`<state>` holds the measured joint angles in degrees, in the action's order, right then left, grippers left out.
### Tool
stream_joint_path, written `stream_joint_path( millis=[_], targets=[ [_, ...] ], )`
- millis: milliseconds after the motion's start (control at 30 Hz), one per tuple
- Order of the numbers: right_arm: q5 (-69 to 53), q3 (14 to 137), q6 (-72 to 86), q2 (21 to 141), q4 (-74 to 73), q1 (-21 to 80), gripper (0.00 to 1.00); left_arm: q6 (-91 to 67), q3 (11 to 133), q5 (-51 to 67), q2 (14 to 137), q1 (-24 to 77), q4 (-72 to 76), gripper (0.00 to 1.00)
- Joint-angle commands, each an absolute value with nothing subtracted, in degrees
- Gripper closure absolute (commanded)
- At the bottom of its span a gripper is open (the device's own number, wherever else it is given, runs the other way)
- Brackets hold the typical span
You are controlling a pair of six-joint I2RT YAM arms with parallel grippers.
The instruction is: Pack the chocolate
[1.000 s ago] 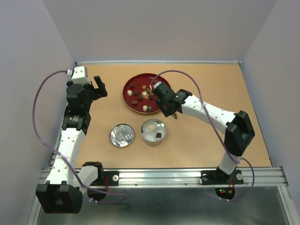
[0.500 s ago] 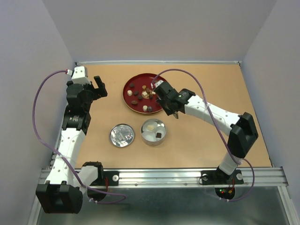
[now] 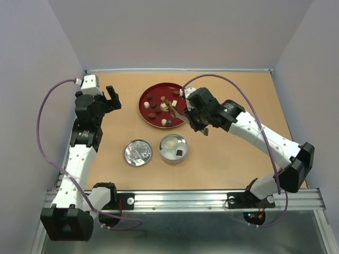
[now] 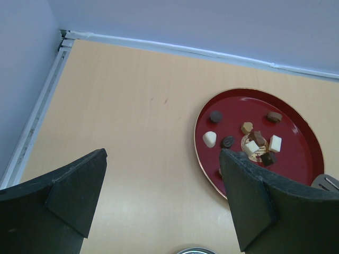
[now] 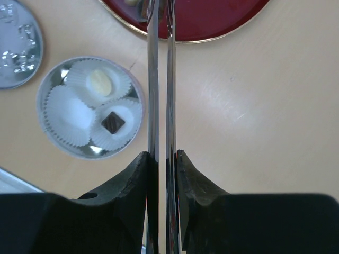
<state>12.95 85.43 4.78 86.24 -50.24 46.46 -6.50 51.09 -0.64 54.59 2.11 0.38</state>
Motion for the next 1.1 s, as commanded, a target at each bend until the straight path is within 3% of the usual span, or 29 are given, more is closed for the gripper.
stream_joint_path(
  millis=[0,300,1067],
  targets=[
    [3.79,86.31,6.59,80.78,-52.9,46.67,0.79,-6.59,51.59,-0.26,54.4,1.67,2.11,0.01],
    [-2.89,85.08,9.66,76.91,-59.32,50.35,0.79,-6.59,51.59,-0.26,54.84,1.67,2.11,0.01],
    [-2.46,82.0,12.92,76.55,-66.1,56.51,0.79,-6.86,51.5,-0.62,54.41,1.67,2.11,0.01]
  ],
)
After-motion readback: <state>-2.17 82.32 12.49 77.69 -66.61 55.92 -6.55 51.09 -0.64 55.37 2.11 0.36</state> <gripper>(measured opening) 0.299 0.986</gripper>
